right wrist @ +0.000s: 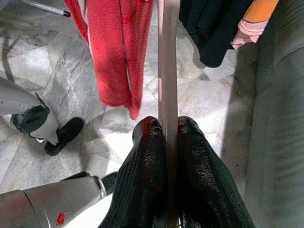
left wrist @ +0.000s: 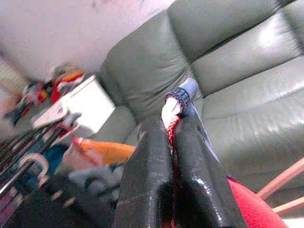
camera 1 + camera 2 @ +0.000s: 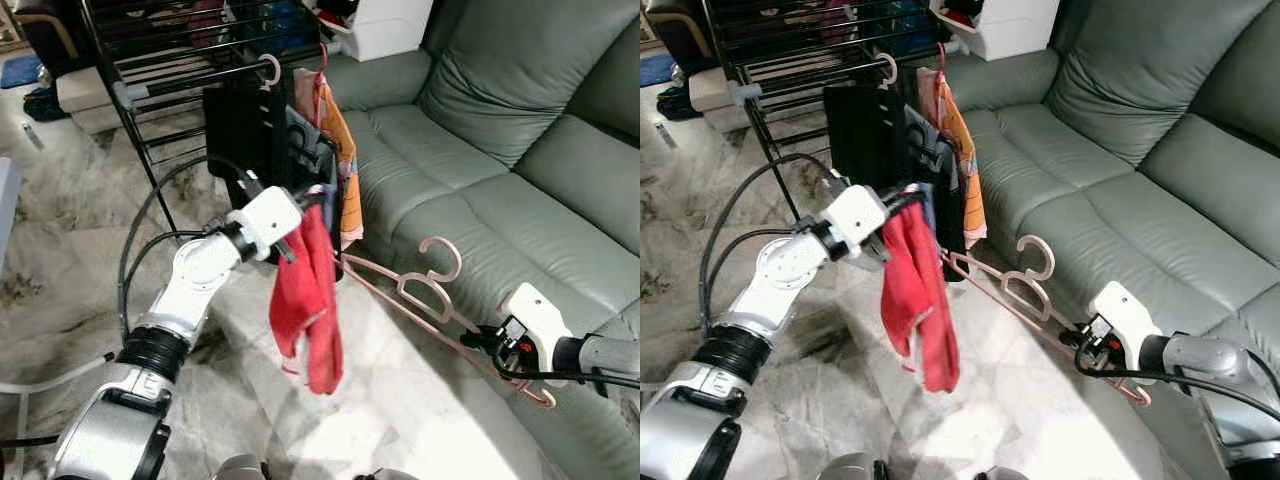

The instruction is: Hang hanger

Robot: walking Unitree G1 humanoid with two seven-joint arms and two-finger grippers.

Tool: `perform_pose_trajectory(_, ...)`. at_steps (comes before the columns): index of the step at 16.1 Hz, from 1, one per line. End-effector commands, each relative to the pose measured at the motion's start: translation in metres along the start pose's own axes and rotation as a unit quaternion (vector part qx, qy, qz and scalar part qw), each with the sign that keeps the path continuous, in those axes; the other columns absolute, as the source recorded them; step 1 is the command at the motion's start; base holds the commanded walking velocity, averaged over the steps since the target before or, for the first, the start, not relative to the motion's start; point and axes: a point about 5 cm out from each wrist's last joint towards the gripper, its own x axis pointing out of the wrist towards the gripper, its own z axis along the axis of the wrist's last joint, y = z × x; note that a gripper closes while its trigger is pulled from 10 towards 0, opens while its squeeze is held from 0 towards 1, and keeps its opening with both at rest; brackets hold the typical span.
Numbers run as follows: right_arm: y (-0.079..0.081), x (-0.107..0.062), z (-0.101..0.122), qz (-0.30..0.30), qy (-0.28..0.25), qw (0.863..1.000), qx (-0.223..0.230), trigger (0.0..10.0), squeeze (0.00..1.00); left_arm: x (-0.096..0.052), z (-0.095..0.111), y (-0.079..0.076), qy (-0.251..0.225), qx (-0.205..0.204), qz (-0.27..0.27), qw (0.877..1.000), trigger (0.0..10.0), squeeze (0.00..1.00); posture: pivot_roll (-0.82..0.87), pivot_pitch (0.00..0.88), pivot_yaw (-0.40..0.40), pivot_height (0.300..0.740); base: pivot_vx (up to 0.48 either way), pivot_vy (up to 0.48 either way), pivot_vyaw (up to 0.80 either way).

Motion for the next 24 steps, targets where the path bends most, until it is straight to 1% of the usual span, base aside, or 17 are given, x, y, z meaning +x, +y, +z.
perform_pose_trajectory(1,-0.003,-0.001,0.007,0.002,-0.022,1.0,-0.001,10.0,0.0,0.003,0.01,-0.003,-0.03,0.015,-0.018,0.999,10.0,0.0,-0.13,0.002,-0.015,0.74,0.0,0.0,0.0)
perform_pose_trajectory(2,0.0,-0.003,0.011,0.017,-0.031,0.999,-0.007,10.0,0.0,0.004,0.012,-0.013,-0.038,0.046,-0.063,0.996,10.0,0.0,-0.12,0.001,-0.018,0.74,0.0,0.0,0.0)
perform_pose_trajectory(4,-0.002,-0.009,0.015,0.021,-0.038,0.999,-0.014,10.0,0.0,0.002,0.008,-0.016,-0.032,0.059,-0.085,0.994,10.0,0.0,-0.12,0.001,-0.018,0.74,0.0,0.0,0.0)
perform_pose_trajectory(5,-0.007,-0.019,0.017,0.019,-0.035,0.999,-0.026,10.0,0.0,-0.001,0.003,-0.015,-0.02,0.074,-0.101,0.992,10.0,0.0,-0.13,0.0,-0.015,0.74,0.0,0.0,0.0)
perform_pose_trajectory(7,-0.013,-0.033,0.019,0.023,-0.027,0.999,-0.038,10.0,0.0,-0.006,-0.006,-0.007,0.003,0.089,-0.097,0.991,10.0,0.0,-0.13,0.0,-0.01,0.74,0.0,0.0,0.0)
perform_pose_trajectory(8,-0.015,-0.044,0.02,0.034,-0.015,0.998,-0.043,10.0,0.0,-0.01,-0.015,0.0,0.031,0.11,-0.093,0.989,10.0,0.0,-0.13,0.0,-0.009,0.74,0.0,0.0,0.0)
perform_pose_trajectory(9,-0.014,-0.048,0.019,0.044,-0.008,0.998,-0.045,10.0,0.0,-0.012,-0.019,0.004,0.043,0.117,-0.084,0.989,10.0,0.0,-0.13,0.0,-0.009,0.74,0.0,0.0,0.0)
perform_pose_trajectory(10,-0.01,-0.054,0.019,0.062,0.004,0.997,-0.047,10.0,0.0,-0.016,-0.024,0.012,0.061,0.121,-0.066,0.989,10.0,0.0,-0.14,0.001,-0.009,0.74,0.0,0.0,0.0)
perform_pose_trajectory(12,-0.004,-0.054,0.018,0.084,0.012,0.995,-0.047,10.0,0.0,-0.017,-0.026,0.019,0.07,0.127,-0.055,0.988,10.0,0.0,-0.14,0.001,-0.009,0.74,0.0,0.0,0.0)
perform_pose_trajectory(14,0.001,-0.049,0.015,0.089,0.012,0.995,-0.048,10.0,0.0,-0.015,-0.023,0.021,0.059,0.13,-0.053,0.988,10.0,0.0,-0.14,0.002,-0.01,0.74,0.0,0.0,0.0)
perform_pose_trajectory(16,0.001,-0.042,0.013,0.084,0.008,0.995,-0.049,10.0,0.0,-0.012,-0.019,0.019,0.042,0.132,-0.057,0.989,10.0,0.0,-0.13,0.003,-0.011,0.74,0.0,0.0,0.0)
perform_pose_trajectory(17,-0.001,-0.04,0.015,0.072,0.0,0.995,-0.065,10.0,0.0,-0.013,-0.019,0.019,0.04,0.131,-0.059,0.989,10.0,0.0,-0.13,0.003,-0.011,0.74,0.0,0.0,0.0)
perform_pose_trajectory(18,-0.007,-0.039,0.022,0.04,-0.021,0.996,-0.081,10.0,0.0,-0.015,-0.022,0.017,0.045,0.134,-0.062,0.988,10.0,0.0,-0.13,0.003,-0.011,0.74,0.0,0.0,0.0)
perform_pose_trajectory(19,-0.02,-0.039,0.031,-0.01,-0.047,0.995,-0.091,10.0,0.0,-0.02,-0.028,0.015,0.057,0.14,-0.07,0.986,10.0,0.0,-0.13,0.003,-0.011,0.74,0.0,0.0,0.0)
perform_pose_trajectory(21,-0.026,-0.043,0.035,-0.025,-0.05,0.993,-0.103,10.0,0.0,-0.022,-0.032,0.016,0.067,0.139,-0.072,0.985,10.0,0.0,-0.13,0.003,-0.011,0.74,0.0,0.0,0.0)
perform_pose_trajectory(24,-0.024,-0.044,0.033,-0.014,-0.047,0.994,-0.098,10.0,0.0,-0.02,-0.031,0.015,0.062,0.138,-0.072,0.986,10.0,0.0,-0.14,0.004,-0.009,0.74,0.0,0.0,0.0)
